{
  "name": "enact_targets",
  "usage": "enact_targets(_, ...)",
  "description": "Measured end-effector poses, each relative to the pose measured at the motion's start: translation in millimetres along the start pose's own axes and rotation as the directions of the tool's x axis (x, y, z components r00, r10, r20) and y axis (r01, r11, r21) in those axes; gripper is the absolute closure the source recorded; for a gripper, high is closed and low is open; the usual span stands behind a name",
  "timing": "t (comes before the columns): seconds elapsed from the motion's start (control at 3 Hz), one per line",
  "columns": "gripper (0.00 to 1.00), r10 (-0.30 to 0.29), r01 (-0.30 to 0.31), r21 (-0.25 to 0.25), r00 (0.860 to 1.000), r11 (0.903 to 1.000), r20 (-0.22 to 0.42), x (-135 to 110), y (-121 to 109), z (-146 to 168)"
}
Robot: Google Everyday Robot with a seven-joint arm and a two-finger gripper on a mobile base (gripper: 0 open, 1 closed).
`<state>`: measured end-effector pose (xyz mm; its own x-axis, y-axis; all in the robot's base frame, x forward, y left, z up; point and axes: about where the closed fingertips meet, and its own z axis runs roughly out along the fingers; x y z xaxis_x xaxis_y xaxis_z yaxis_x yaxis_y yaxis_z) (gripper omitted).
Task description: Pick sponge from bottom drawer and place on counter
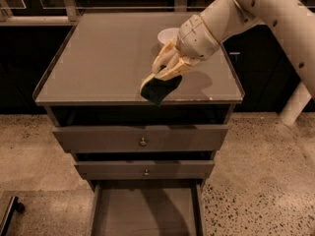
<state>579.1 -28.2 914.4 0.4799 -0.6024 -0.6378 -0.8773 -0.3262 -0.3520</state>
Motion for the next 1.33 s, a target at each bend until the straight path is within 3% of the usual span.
enact_targets(0.33, 1.0, -0.044, 0.046, -0.03, 0.996, 0.9985, 0.076, 31.1, -27.5, 12.7)
enact_targets(0.67, 1.0, -0.066, 0.07, -0.04, 0.992, 0.9967, 0.103, 51.8, -56.0, 21.7)
enact_targets(1.0, 1.0, -0.089, 0.085, 0.043, 0.992, 0.9954, 0.093, 48.5, -77.9, 1.3)
enact_targets(1.33, 0.82, -0.089, 0.084, 0.056, 0.991, 0.9949, 0.096, 48.3, -83.9, 6.2)
